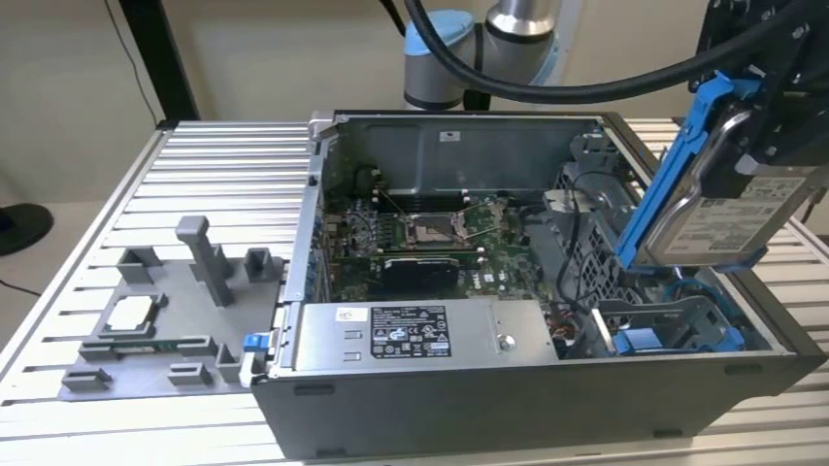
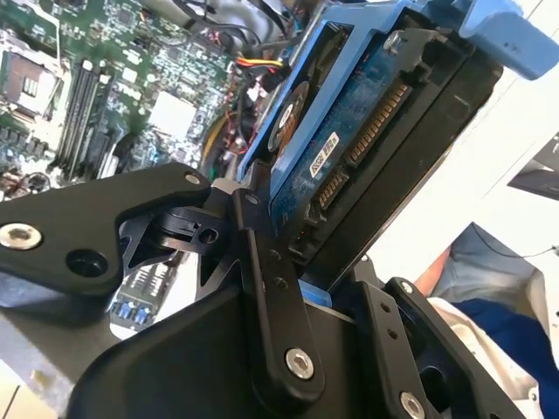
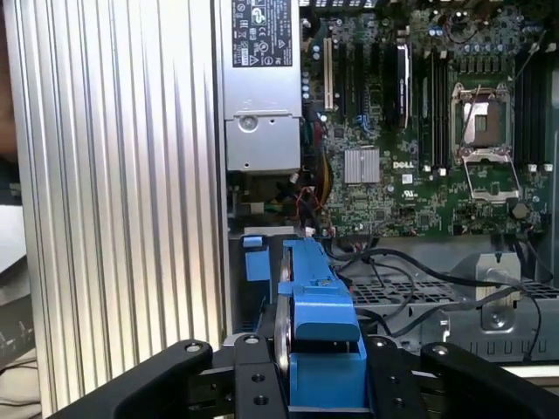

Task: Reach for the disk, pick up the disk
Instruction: 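Pick up the disk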

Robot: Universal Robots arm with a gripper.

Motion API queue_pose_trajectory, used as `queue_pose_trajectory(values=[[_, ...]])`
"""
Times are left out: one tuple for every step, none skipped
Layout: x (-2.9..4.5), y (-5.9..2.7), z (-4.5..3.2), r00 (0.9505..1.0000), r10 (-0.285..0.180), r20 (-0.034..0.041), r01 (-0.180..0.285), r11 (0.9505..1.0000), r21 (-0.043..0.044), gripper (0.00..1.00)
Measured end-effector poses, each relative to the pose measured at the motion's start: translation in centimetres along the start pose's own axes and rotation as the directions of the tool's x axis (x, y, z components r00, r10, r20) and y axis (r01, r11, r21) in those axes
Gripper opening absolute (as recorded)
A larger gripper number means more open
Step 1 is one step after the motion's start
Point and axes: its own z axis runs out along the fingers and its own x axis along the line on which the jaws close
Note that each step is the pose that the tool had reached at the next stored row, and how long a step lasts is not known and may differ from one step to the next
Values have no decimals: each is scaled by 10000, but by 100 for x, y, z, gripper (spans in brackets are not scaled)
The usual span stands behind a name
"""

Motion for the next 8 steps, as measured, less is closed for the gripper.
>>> queue_pose_trajectory(values=[[18, -1, 1, 10000, 0, 0, 0, 10000, 0, 0], [29, -2, 3, 10000, 0, 1, 0, 10000, 0, 0], [30, -2, 4, 10000, 0, 2, 0, 10000, 0, 0], [30, -2, 4, 10000, 0, 1, 0, 10000, 0, 0], [31, -2, 4, 10000, 0, 0, 0, 10000, 0, 0], [31, -2, 6, 10000, 0, 1, 0, 10000, 0, 0], [31, -2, 6, 10000, 0, 1, 0, 10000, 0, 0], [31, -2, 6, 10000, 0, 1, 0, 10000, 0, 0]])
